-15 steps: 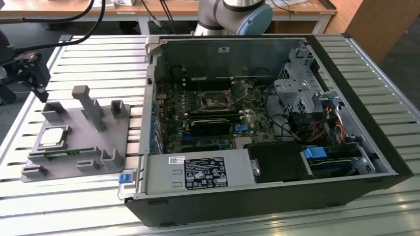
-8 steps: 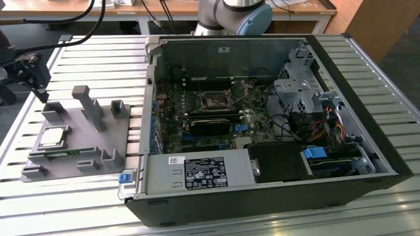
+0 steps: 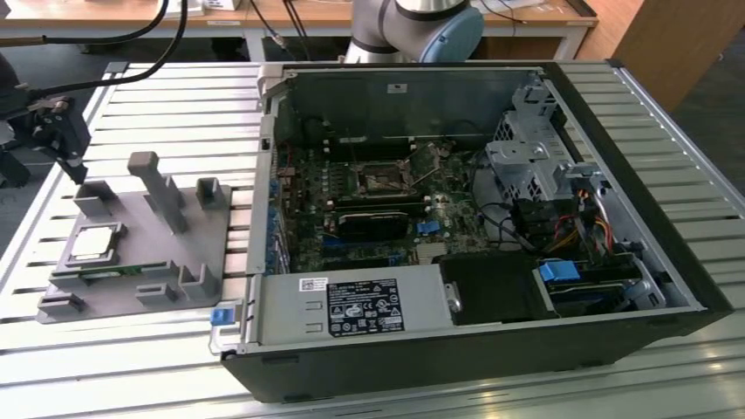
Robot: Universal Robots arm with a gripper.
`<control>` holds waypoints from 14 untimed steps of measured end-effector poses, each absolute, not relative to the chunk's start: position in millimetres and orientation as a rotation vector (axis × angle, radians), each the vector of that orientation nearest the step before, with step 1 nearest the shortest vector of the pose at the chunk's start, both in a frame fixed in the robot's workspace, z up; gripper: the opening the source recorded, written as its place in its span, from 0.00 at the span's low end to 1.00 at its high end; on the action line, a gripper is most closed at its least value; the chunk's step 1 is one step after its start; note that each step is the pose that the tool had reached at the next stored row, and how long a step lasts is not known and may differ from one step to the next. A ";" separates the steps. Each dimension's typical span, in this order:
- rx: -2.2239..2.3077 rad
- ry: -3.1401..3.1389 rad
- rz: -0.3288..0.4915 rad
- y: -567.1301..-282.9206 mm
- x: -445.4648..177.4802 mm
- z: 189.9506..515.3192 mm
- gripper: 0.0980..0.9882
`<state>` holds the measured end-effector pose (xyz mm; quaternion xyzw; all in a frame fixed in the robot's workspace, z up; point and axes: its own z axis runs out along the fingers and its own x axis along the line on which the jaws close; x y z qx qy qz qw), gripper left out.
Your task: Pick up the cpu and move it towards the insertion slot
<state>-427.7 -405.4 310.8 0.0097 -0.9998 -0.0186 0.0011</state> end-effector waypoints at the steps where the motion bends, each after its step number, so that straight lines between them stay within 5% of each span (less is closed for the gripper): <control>1: 0.031 -3.139 -0.058 -405.4 -427.7 310.6 0.62; 14: 0.031 -3.139 -0.058 -405.4 -427.8 308.1 0.62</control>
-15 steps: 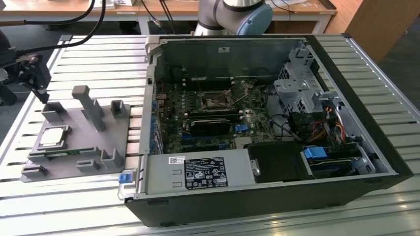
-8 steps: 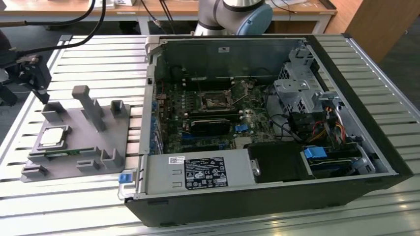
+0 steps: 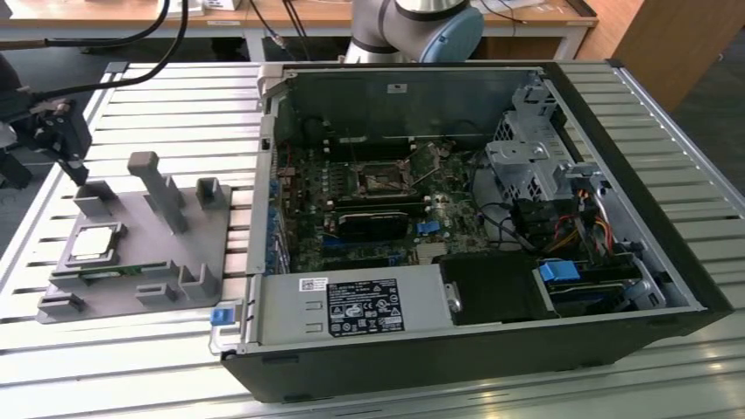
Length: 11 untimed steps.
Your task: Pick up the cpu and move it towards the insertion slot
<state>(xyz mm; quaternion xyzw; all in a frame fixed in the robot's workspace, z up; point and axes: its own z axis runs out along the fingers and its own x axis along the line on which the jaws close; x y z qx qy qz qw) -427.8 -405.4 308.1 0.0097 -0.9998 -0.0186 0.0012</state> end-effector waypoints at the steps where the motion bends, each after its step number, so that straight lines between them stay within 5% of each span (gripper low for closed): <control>1: 0.031 -3.139 -0.058 -405.4 -427.8 307.9 0.62; 11: 0.030 -3.139 -0.058 -405.4 -427.9 305.8 0.62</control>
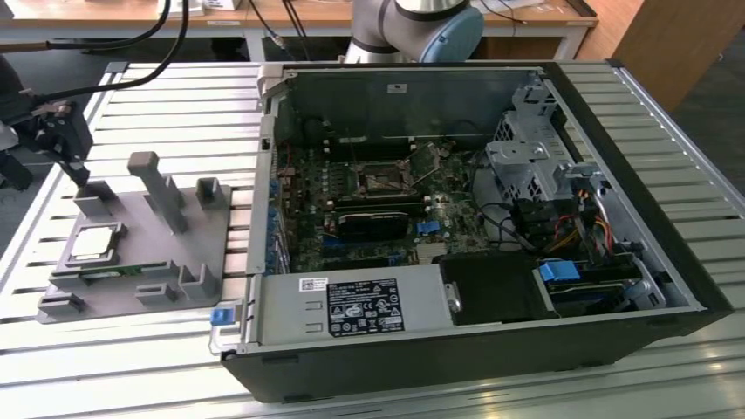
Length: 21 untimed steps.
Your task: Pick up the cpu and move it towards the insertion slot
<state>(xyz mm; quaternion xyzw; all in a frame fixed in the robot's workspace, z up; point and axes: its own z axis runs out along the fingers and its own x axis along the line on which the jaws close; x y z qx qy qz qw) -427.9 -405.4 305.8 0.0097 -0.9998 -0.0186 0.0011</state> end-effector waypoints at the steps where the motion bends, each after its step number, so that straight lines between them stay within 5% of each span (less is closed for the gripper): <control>1: 0.030 -3.139 -0.058 -405.4 -427.9 305.6 0.62; 21: 0.030 -3.139 -0.058 -408.7 -430.1 290.1 0.62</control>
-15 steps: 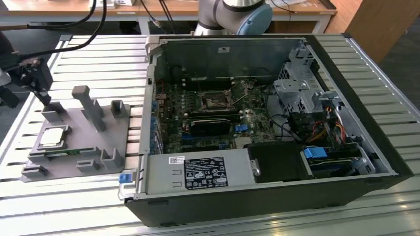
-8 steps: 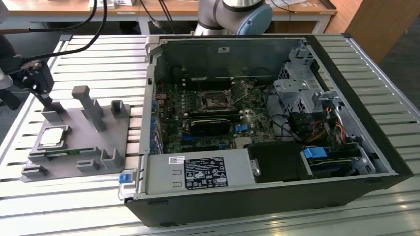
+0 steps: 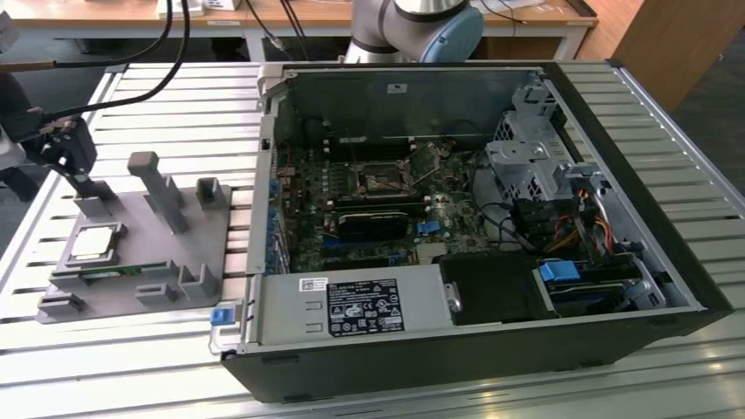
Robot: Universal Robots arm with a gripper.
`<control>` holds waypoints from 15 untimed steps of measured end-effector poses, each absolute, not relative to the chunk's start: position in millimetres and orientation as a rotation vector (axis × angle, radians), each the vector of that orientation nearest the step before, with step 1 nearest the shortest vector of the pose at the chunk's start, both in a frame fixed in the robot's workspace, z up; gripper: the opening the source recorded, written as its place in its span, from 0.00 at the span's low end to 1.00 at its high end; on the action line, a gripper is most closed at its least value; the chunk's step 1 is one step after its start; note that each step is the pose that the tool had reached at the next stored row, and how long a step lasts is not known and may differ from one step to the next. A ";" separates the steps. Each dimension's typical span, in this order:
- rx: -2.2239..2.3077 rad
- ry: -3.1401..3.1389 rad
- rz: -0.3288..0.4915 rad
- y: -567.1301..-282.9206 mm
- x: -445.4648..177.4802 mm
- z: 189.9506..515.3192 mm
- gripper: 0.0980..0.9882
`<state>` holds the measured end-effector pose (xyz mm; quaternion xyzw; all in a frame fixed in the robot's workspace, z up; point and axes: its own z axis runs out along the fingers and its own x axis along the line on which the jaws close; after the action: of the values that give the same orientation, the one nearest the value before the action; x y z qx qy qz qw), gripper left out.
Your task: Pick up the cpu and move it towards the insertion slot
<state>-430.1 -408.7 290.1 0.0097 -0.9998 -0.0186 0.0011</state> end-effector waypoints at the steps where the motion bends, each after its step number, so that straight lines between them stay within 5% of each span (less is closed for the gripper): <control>1: 0.030 -3.139 -0.058 -409.0 -430.3 289.1 0.62; 15: 0.030 -3.139 -0.058 -410.3 -431.4 280.6 0.62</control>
<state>-431.4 -410.3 280.6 0.0097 -0.9998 -0.0185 0.0012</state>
